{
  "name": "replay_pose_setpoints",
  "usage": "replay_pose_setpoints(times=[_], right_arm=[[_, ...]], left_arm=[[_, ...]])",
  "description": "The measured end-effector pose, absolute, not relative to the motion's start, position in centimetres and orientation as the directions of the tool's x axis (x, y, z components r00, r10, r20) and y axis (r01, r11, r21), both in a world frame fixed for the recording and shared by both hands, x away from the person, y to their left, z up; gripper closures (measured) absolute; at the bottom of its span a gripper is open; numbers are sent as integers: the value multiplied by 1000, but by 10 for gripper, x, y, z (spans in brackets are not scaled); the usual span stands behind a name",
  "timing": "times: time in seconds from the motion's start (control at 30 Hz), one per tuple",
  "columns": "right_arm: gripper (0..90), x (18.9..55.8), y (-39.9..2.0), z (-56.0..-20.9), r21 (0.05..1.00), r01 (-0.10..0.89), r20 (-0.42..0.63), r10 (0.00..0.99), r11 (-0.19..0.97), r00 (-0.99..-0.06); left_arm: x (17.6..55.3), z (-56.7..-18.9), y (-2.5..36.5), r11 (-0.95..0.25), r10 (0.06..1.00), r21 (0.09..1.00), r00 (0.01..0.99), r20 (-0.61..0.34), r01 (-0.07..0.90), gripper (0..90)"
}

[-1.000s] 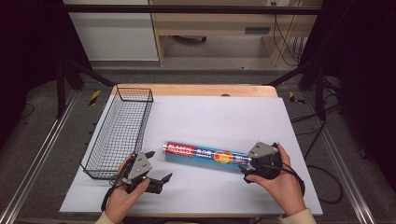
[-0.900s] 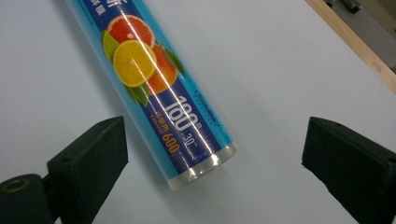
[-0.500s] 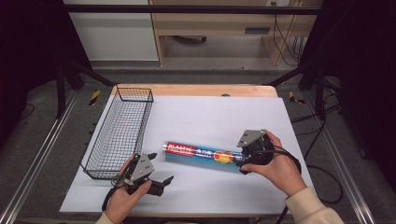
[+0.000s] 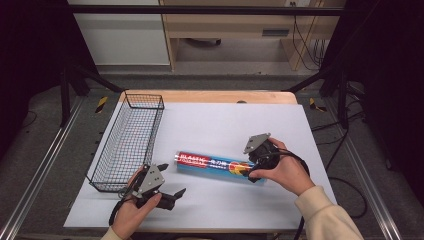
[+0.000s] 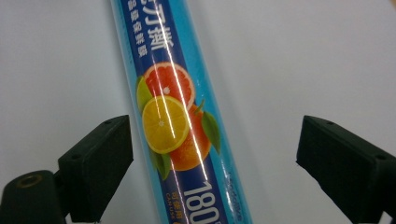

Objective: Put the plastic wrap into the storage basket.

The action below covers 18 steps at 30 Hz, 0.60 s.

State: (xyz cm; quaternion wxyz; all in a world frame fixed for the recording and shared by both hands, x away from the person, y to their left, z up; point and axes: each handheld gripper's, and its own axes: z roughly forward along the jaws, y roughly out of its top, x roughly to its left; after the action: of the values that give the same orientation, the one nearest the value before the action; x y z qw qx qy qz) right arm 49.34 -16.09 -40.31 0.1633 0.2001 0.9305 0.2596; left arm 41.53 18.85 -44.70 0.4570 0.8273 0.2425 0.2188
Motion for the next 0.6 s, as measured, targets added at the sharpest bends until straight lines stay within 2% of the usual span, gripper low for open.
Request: replay_pose_setpoints(times=[0.17,0.6], right_arm=[[100,502,-152,-420,514,271,-179,411,814,-894],[115,511,-140,-434,481,260,-136,363,838,-922]], left_arm=[[415,-448,187,-472,591,858,794,139,201,38],[414,-449,185,-484,580,851,802,140,202,38]])
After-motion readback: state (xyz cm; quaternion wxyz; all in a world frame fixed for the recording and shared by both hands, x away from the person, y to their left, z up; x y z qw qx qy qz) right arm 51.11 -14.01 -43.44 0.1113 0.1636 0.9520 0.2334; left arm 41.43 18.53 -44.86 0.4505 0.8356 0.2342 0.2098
